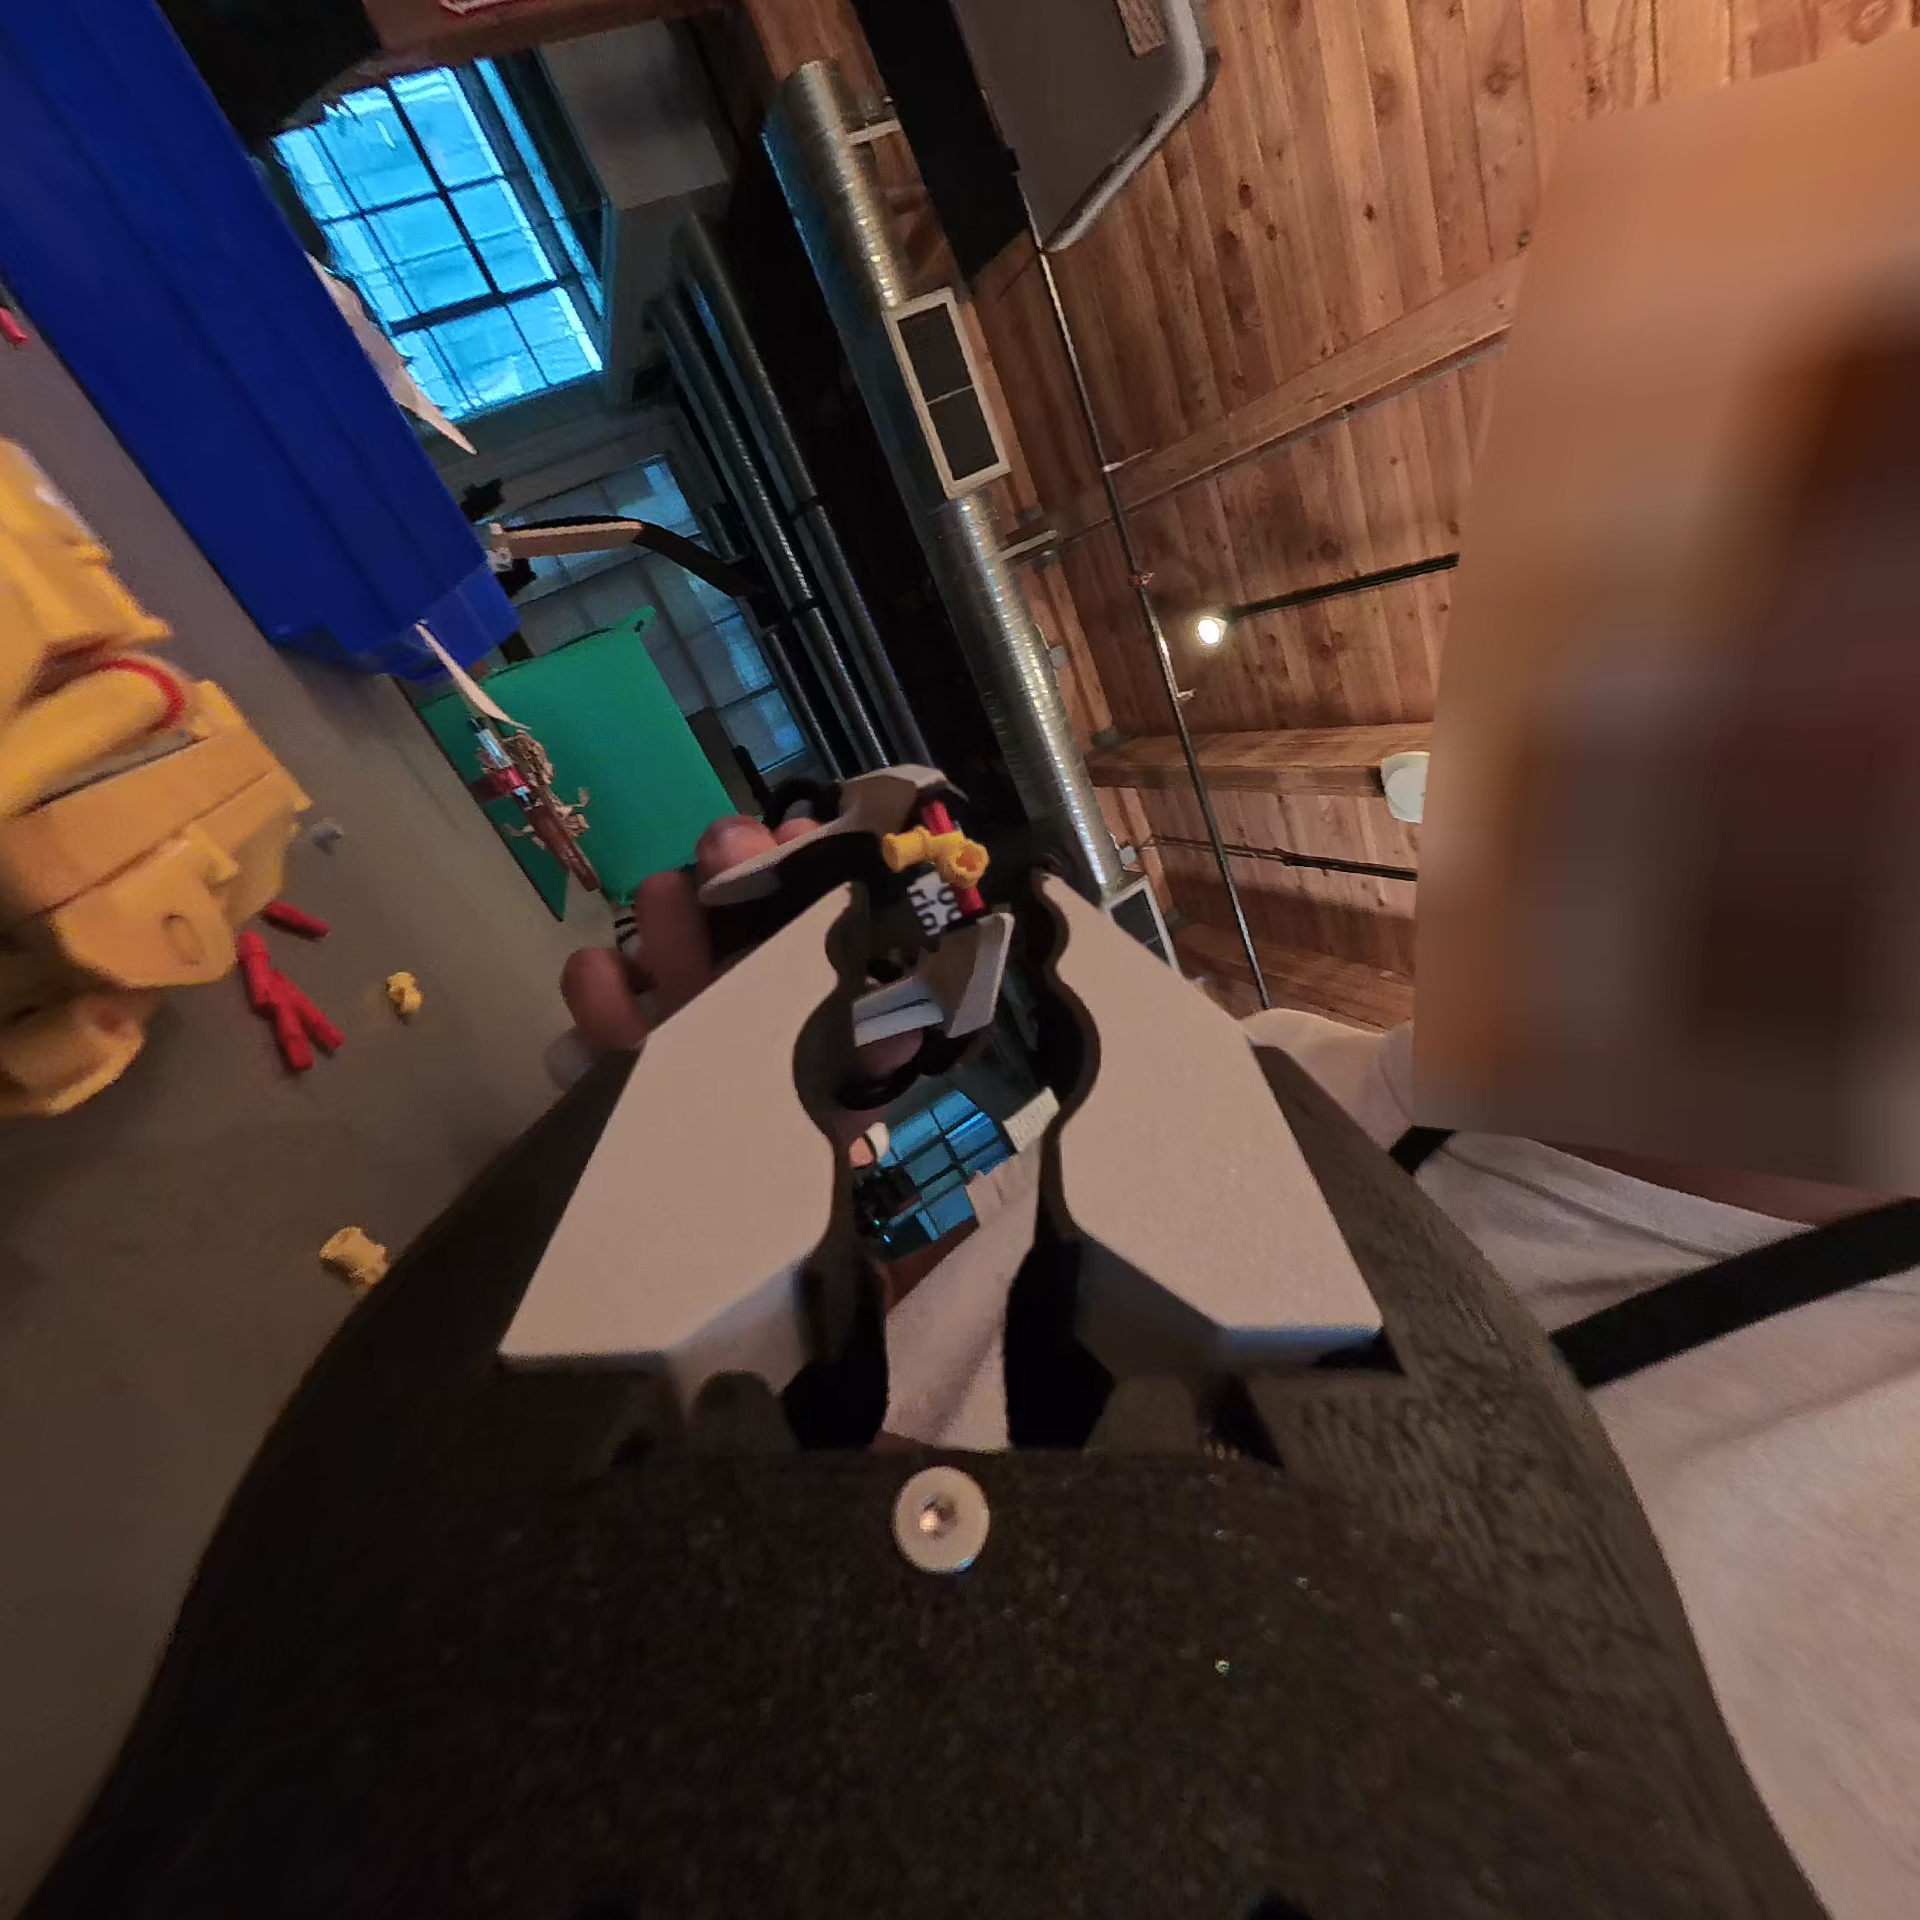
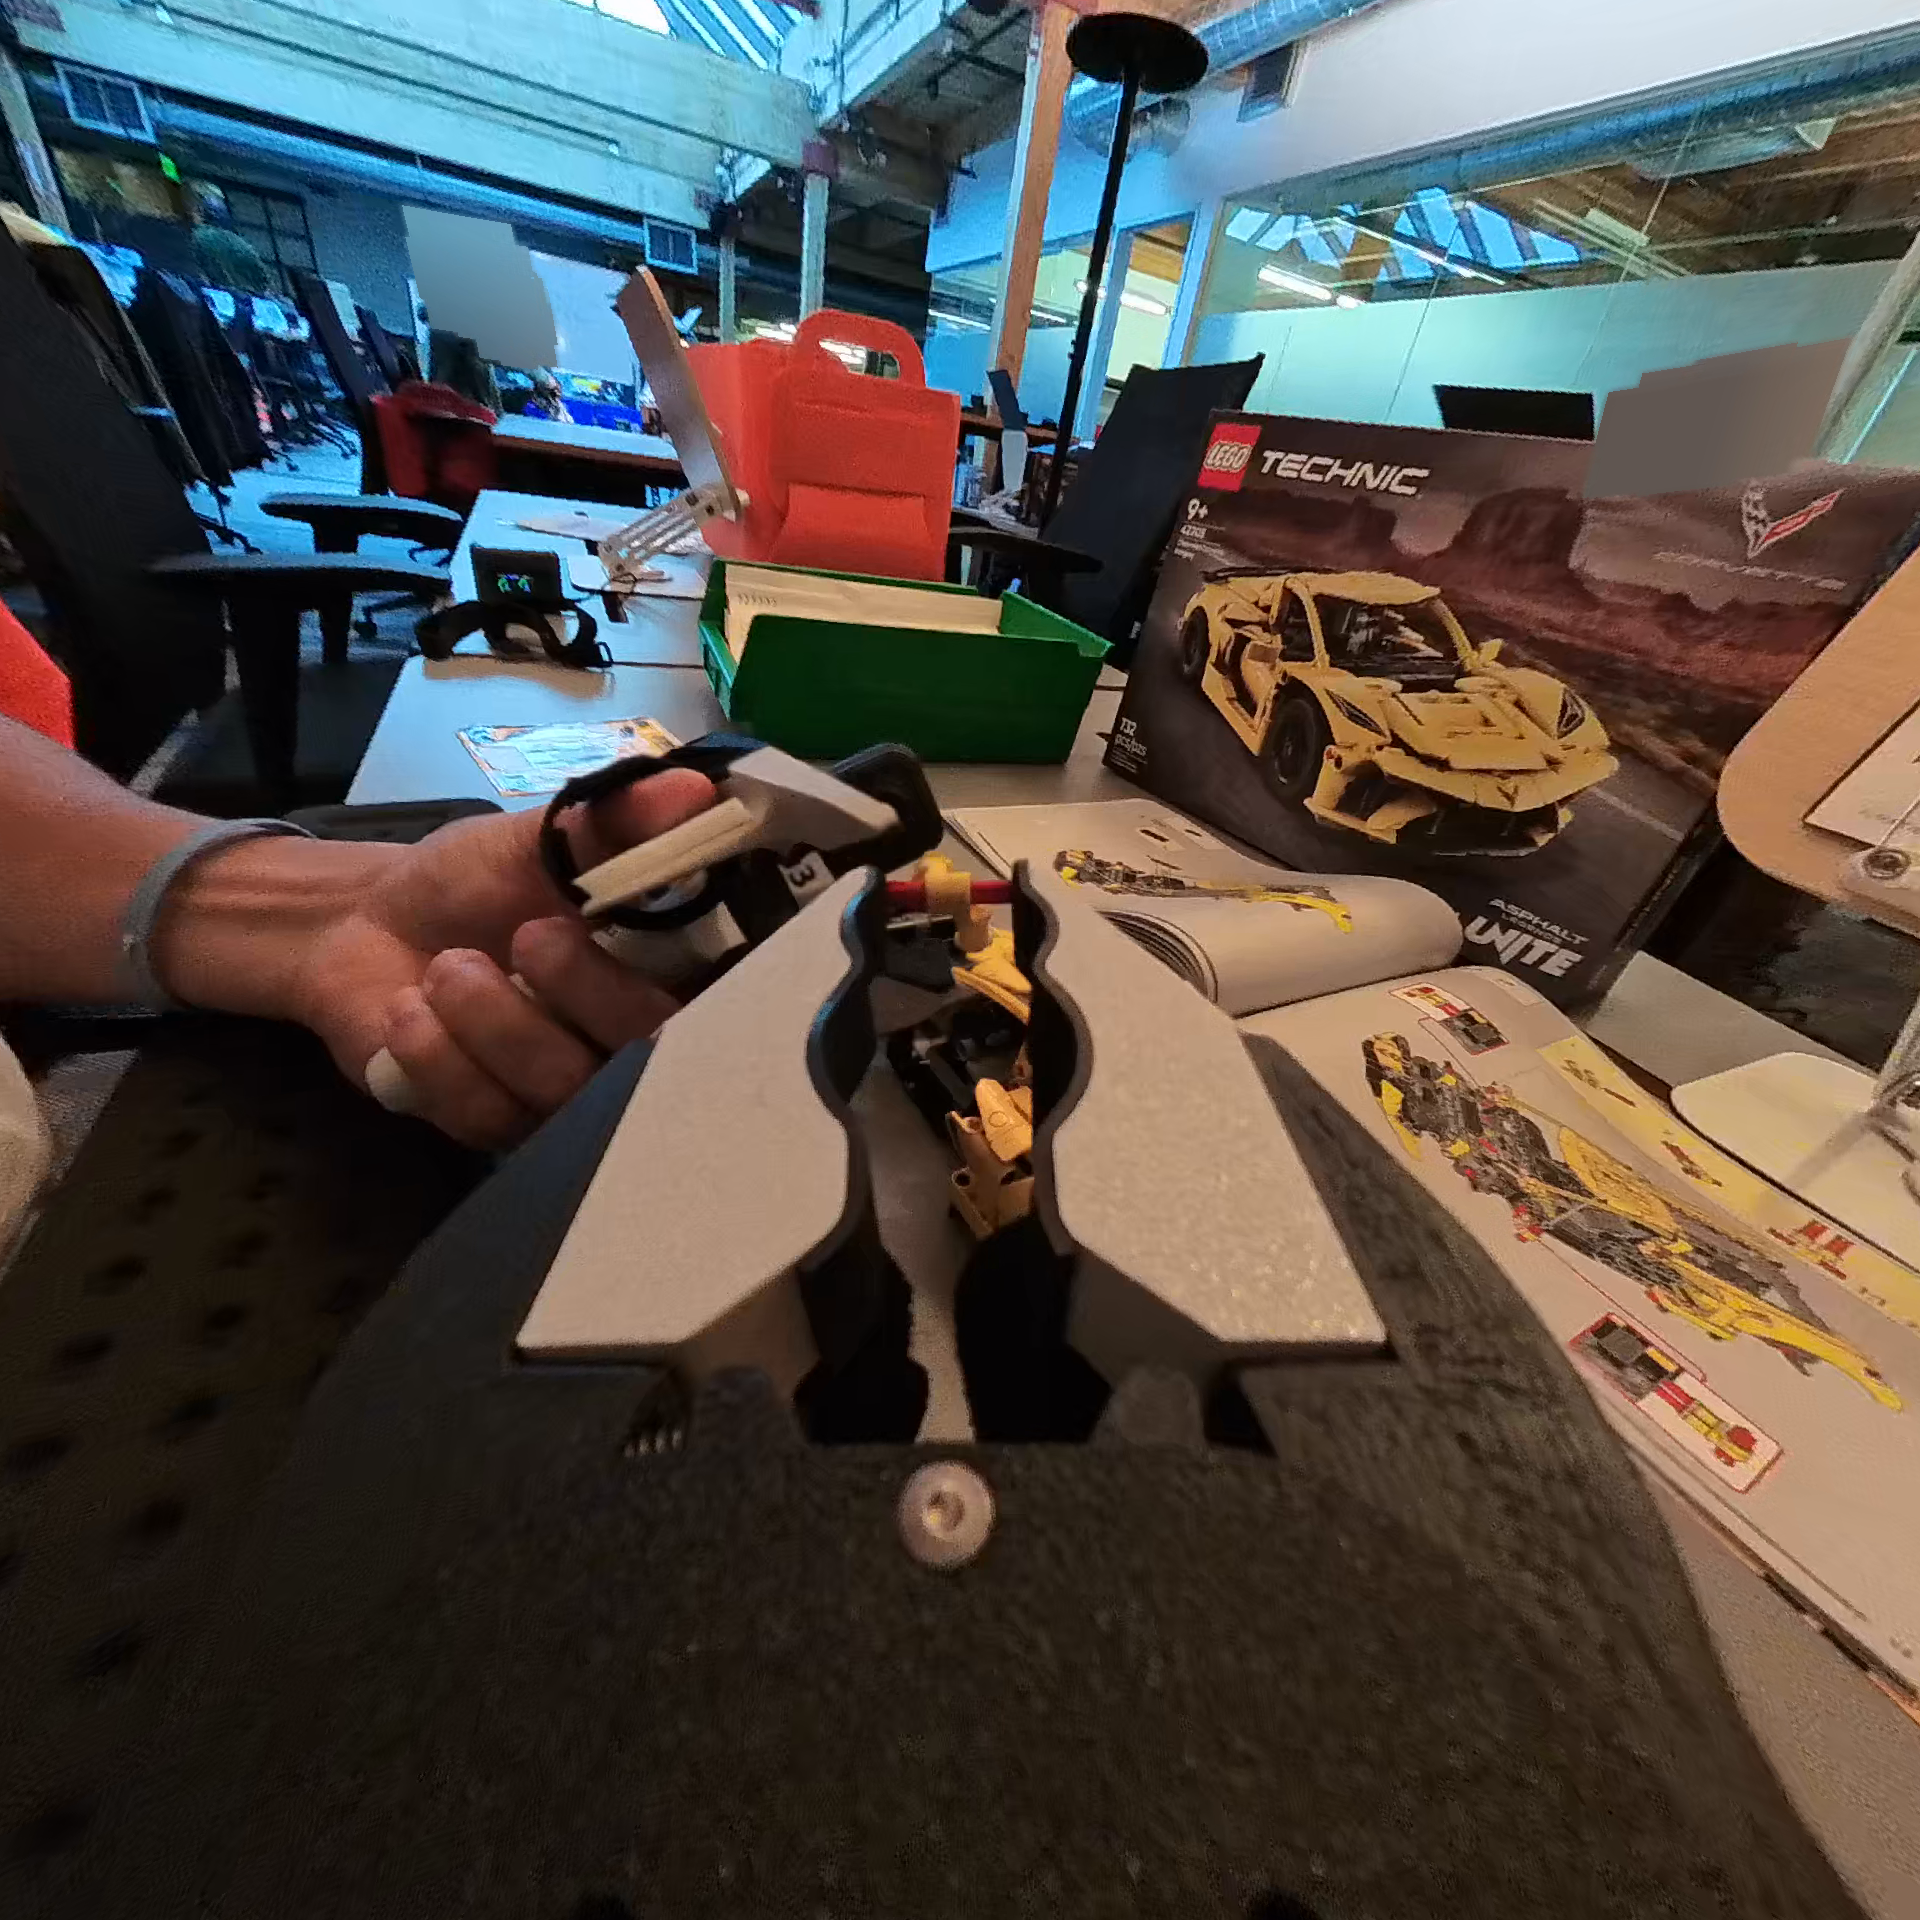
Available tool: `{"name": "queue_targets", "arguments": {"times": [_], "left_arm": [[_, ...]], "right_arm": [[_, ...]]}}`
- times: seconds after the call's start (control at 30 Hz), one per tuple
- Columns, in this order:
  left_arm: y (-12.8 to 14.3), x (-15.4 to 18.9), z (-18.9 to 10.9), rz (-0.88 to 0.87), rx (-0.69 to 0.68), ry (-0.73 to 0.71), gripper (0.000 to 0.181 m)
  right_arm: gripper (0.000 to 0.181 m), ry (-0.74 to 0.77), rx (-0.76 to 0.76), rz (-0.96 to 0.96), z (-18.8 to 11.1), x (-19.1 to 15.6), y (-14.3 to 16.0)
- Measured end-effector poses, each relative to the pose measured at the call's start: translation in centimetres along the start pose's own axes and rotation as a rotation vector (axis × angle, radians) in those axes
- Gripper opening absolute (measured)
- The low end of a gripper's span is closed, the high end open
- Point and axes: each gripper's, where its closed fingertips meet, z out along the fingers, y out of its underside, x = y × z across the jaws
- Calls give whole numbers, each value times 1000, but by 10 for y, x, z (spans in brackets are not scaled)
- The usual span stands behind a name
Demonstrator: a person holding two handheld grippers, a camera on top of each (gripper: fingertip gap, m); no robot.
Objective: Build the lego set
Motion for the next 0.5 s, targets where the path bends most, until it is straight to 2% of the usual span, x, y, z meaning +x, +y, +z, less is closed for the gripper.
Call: {"name": "queue_targets", "arguments": {"times": [0.17,0.3,0.37,0.47,0.5], "left_arm": [[6,9,6,-53,-33,83,35],[10,16,10,-106,-49,146,35],[8,16,8,-97,-39,140,30],[-2,16,-1,-59,12,122,12],[-4,15,-2,-42,17,106,12]], "right_arm": [[22,-91,80,120,-4,-7,-12],[22,-136,68,132,-2,-14,-9],[22,-137,50,111,-2,-15,-6],[22,-130,31,114,-3,-12,-2],[22,-131,18,111,-3,-11,0]]}}
